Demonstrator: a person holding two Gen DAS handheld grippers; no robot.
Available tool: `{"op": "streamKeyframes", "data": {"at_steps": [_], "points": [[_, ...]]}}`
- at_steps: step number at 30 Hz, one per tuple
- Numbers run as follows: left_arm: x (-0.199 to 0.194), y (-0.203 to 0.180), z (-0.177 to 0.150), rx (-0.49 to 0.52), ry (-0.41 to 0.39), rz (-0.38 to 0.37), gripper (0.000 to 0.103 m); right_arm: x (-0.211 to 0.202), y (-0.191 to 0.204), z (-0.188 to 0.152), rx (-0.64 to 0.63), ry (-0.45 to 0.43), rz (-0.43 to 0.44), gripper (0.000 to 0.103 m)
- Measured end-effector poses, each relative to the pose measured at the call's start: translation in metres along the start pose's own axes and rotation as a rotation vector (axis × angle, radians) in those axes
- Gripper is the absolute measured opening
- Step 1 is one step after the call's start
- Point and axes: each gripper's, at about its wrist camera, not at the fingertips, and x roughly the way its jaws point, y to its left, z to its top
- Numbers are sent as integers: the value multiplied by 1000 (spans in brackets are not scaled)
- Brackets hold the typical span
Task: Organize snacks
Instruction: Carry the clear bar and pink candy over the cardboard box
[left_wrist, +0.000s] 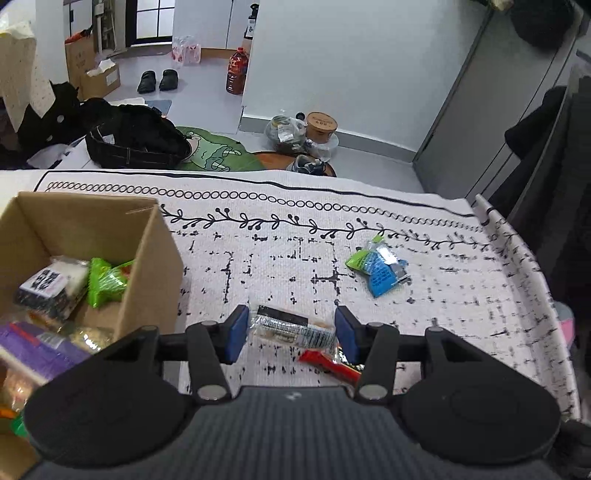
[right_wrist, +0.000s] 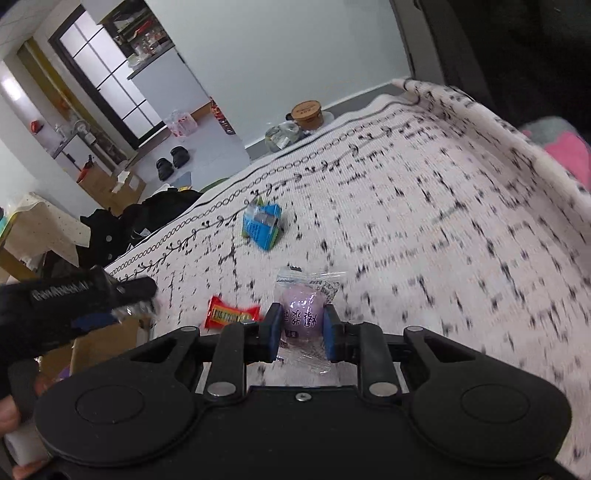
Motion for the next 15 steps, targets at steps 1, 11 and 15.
{"op": "streamKeyframes", "data": {"at_steps": [1,11,15], "points": [[-6,0,1,5,-5,0,50,-3,1,-2,9,2,0,22],[-73,21,2,-27,-7,-3,50,-56,22,-15,-1,-10,14,22],[-100,34,5,-53,-28,-7,50,-75,33,-20,-5,-27,21,22]]}}
